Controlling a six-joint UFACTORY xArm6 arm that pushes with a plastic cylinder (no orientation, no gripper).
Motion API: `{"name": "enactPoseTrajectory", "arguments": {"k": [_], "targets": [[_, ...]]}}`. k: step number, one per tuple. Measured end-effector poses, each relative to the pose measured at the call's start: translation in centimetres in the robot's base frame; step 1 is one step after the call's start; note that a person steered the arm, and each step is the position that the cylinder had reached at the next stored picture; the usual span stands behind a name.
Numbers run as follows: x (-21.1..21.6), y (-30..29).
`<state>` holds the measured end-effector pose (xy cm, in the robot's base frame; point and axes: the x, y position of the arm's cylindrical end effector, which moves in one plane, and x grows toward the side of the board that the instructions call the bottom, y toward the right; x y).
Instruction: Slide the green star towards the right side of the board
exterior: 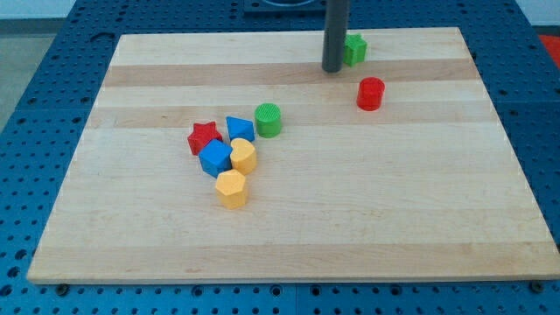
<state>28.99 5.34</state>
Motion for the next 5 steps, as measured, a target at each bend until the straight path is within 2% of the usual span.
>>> {"name": "enactPoseTrajectory", "arguments": {"k": [1,2,4,5], "targets": [[-1.5,-0.7],[-5.2,1.4],[-7.1,8.0],[-6.6,3.8]]}}
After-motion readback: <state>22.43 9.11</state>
